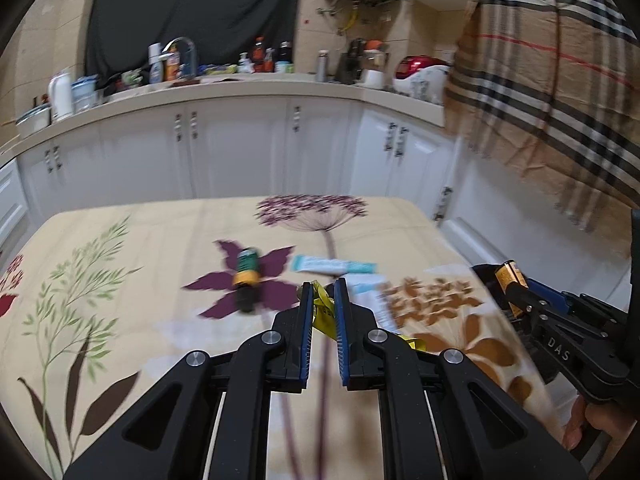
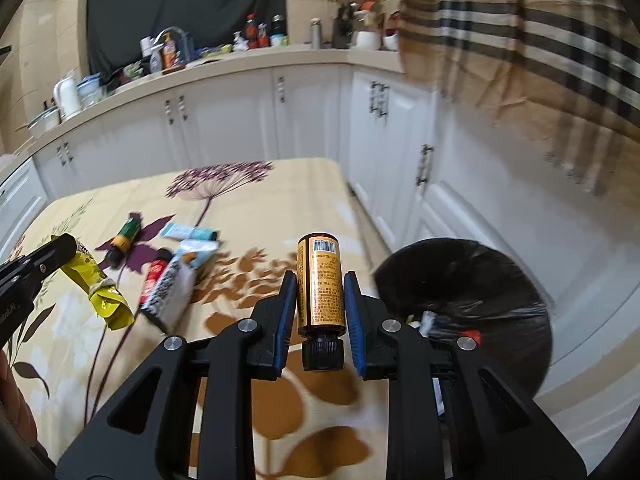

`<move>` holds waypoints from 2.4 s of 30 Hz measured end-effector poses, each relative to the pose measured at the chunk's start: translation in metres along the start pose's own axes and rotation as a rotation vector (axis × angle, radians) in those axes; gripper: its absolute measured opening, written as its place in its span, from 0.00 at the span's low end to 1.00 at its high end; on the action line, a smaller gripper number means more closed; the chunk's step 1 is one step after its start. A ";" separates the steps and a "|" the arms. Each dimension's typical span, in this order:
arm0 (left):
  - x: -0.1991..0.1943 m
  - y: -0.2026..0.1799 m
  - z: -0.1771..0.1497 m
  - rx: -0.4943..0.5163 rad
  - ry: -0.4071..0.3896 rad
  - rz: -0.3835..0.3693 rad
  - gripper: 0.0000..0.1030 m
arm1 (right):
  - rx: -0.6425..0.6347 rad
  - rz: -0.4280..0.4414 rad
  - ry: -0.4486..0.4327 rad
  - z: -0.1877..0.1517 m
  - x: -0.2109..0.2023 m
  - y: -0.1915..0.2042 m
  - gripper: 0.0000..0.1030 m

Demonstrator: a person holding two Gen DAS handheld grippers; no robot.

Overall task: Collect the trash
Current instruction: 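Carry the gold can and yellow wrapper over the bin and open both tools, then return the right tool to the table and grasp the white printed tube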

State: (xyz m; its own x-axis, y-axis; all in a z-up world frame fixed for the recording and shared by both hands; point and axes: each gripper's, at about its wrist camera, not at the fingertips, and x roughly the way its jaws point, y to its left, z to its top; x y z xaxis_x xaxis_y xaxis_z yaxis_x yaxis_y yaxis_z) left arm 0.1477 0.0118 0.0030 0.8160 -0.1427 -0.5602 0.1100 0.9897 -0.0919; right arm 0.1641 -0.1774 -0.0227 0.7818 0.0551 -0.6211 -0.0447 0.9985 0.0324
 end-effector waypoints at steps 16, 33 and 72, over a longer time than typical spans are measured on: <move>0.037 -0.118 0.015 0.174 -0.008 -0.164 0.11 | 0.105 -0.172 -0.071 0.002 -0.005 -0.092 0.23; 0.101 -0.203 0.007 0.296 0.076 -0.240 0.13 | 0.184 -0.249 -0.030 -0.008 0.030 -0.154 0.35; 0.014 0.039 -0.009 -0.028 0.057 0.162 0.49 | -0.034 0.083 -0.037 0.014 0.019 0.048 0.45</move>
State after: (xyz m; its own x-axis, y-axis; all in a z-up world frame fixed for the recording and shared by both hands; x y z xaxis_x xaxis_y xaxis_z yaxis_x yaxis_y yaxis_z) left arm 0.1586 0.0481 -0.0155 0.7881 0.0172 -0.6153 -0.0367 0.9991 -0.0192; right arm 0.1856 -0.1281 -0.0224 0.7967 0.1383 -0.5883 -0.1310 0.9898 0.0553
